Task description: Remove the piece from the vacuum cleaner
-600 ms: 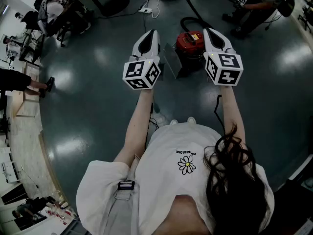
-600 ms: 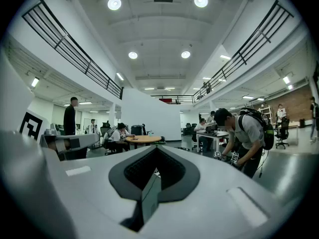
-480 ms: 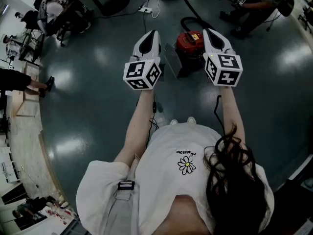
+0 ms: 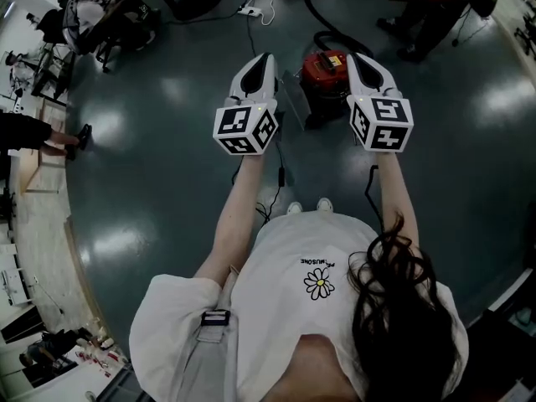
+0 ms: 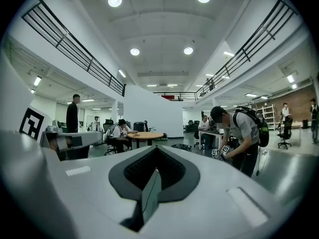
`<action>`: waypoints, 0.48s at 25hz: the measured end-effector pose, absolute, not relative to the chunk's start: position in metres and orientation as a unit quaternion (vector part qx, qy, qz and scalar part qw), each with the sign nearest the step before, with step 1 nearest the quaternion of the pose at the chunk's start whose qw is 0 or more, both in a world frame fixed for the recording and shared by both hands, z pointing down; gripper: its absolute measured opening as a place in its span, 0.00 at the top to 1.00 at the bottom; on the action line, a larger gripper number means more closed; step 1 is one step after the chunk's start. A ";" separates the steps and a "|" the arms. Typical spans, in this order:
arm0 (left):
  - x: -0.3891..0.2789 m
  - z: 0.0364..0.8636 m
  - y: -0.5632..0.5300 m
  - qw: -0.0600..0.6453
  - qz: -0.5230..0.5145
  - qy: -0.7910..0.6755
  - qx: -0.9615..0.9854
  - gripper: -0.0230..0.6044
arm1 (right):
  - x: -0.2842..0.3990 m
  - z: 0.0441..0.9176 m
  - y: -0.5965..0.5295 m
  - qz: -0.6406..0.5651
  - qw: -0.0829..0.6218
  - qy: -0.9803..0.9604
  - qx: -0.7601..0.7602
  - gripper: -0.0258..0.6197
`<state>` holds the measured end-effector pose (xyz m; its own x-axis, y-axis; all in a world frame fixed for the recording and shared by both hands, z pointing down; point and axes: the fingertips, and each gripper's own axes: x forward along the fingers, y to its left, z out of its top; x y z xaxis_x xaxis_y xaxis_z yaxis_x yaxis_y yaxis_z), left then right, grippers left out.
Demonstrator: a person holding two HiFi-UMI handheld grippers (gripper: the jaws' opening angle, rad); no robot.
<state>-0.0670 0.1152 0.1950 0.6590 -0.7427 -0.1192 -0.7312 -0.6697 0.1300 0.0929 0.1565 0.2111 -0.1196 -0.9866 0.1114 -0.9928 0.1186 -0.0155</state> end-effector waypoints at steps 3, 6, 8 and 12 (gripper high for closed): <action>-0.061 0.207 0.115 0.042 -0.073 -0.411 0.908 0.96 | 0.100 0.221 0.155 0.055 0.030 -0.752 0.656 0.92; -0.056 0.219 0.113 0.048 -0.063 -0.416 0.906 0.96 | 0.106 0.231 0.153 0.064 0.034 -0.755 0.652 0.92; -0.054 0.229 0.109 0.050 -0.054 -0.422 0.904 0.96 | 0.112 0.241 0.150 0.067 0.042 -0.757 0.649 0.92; -0.051 0.256 0.094 0.067 -0.038 -0.440 0.895 0.96 | 0.128 0.275 0.138 0.088 0.063 -0.760 0.641 0.92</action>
